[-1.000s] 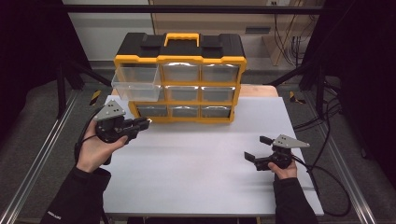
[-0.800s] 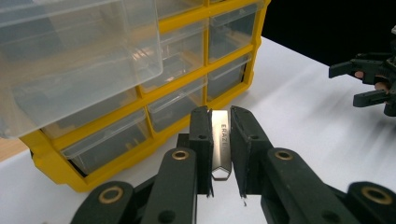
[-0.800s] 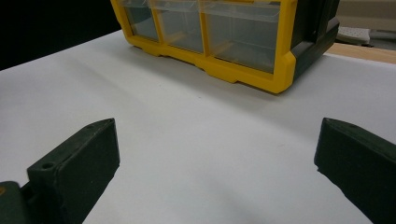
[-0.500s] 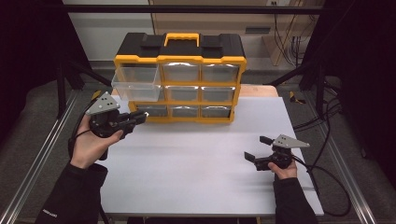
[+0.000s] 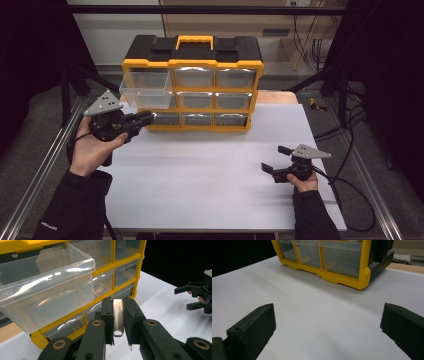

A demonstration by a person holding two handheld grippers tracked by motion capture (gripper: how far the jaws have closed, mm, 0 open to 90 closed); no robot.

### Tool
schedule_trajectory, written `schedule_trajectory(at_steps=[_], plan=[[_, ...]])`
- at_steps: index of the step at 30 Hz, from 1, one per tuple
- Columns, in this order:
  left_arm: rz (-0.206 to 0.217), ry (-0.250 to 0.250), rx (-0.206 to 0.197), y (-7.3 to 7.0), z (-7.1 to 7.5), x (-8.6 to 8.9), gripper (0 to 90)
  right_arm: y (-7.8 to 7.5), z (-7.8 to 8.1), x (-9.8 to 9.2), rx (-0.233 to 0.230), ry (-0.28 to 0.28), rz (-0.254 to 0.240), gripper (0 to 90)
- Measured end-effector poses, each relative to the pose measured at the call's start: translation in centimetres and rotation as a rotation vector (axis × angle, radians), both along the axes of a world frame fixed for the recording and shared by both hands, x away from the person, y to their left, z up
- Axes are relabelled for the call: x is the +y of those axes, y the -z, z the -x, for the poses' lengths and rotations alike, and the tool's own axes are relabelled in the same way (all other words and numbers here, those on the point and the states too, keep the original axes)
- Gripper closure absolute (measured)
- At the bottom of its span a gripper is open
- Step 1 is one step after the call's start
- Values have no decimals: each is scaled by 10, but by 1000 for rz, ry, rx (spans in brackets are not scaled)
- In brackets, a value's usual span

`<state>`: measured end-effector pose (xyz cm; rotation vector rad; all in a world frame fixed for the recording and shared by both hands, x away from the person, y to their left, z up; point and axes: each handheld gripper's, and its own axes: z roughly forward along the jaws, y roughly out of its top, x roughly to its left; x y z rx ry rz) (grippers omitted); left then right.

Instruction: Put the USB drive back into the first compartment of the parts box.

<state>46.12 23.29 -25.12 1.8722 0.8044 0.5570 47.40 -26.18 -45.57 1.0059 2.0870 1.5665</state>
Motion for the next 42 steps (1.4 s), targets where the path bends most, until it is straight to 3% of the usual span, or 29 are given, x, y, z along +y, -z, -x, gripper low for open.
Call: schedule_trajectory(at_steps=[20, 21, 42], plan=[[-5, -12, -30, -23, -3, -3, 788, 0, 0, 0, 0, -1, -1, 8], [-10, -15, -45, -25, -4, -4, 789, -1, 0, 0, -1, -1, -1, 8], [-1, -50, -62, -44, -16, -2, 789, 0, 0, 0, 1, 0, 1, 8]])
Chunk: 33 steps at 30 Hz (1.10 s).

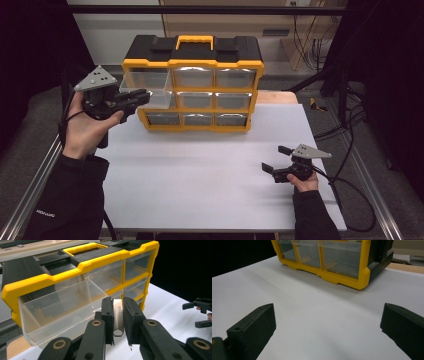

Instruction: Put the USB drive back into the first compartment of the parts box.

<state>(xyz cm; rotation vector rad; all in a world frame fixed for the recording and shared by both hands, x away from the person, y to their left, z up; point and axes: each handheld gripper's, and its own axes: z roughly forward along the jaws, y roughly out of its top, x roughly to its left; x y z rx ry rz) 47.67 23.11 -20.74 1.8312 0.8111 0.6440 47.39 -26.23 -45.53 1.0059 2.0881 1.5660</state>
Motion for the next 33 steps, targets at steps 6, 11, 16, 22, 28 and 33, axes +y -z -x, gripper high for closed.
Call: schedule_trajectory(at_steps=[6, 11, 16, 22, 28, 33], plan=[[2, -14, 2, -2, -7, 0, 788, 0, 0, 0, -1, 0, 2, 8], [9, -28, 15, -3, -12, 0, 789, 0, 0, 0, -1, 0, 3, 8], [9, -42, 15, -5, -18, 0, 788, 0, 0, 0, -1, 0, 2, 8], [5, -69, 20, -5, -26, 2, 788, 0, 0, 0, -1, 0, 1, 8], [-4, -88, 24, -6, -33, 2, 788, 0, 0, 0, -2, 0, 3, 8], [-10, -98, 25, -6, -39, 1, 788, 0, 0, 0, -2, 0, 3, 8]])
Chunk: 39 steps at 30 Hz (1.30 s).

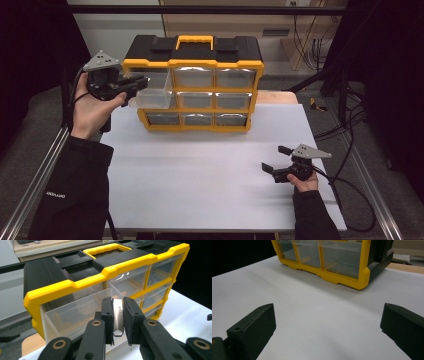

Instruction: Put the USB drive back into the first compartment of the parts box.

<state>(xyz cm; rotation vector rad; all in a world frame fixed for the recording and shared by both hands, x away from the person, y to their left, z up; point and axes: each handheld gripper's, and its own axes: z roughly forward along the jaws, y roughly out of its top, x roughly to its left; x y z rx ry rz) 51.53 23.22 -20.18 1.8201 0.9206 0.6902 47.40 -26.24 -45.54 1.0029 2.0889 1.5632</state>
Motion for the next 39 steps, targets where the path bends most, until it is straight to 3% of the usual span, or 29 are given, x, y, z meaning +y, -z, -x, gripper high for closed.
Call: schedule_trajectory(at_steps=[26, 28, 29, 32, 37, 39], plan=[[-24, -39, 11, 2, -26, 0, 788, 0, 0, 0, 0, 1, 1, 8], [-33, -43, -2, 3, -29, 1, 788, 0, 0, 0, 0, 2, 1, 8], [-30, -40, 12, 4, -28, 0, 788, 0, 0, 0, 1, 1, 0, 8], [-38, -45, 0, 5, -31, 1, 788, 0, 0, 0, 0, 0, 2, 8], [-33, -46, 16, 7, -33, 2, 788, 0, 0, 0, 0, 1, 2, 8], [-45, -53, 1, 8, -35, 3, 788, 0, 0, 0, -1, 0, 3, 8]])
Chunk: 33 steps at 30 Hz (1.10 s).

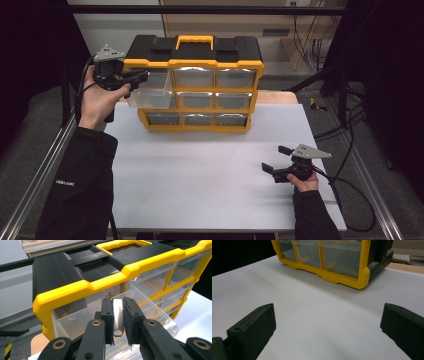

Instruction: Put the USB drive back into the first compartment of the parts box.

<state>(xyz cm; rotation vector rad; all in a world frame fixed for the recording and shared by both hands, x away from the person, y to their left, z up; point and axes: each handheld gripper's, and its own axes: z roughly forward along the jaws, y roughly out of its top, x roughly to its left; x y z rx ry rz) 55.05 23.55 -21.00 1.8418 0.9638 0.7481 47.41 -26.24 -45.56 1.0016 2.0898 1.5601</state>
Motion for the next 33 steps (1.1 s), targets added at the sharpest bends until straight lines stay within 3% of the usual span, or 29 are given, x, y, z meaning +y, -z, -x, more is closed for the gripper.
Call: schedule_trajectory(at_steps=[1, 5, 6, 26, 30, 31, 33], plan=[[12, 7, 16, 1, 0, -1, 788, 0, 0, 0, 0, 1, 0, 8], [0, -1, 6, 4, -3, 1, 788, 0, 0, 0, 1, 1, 0, 8], [12, 0, 21, 6, -3, 0, 788, 0, 0, 0, 0, 1, 1, 8], [-12, -15, 45, 16, -8, 3, 788, 0, 0, 0, 1, 1, 2, 8], [-29, -18, 30, 17, -10, 3, 787, 0, 0, 0, 1, 2, 1, 8], [-18, -17, 51, 18, -9, 2, 787, 0, 0, 0, 1, 1, 1, 8], [-28, -17, 40, 18, -10, 2, 787, 0, 0, 0, 0, 1, 2, 8]])
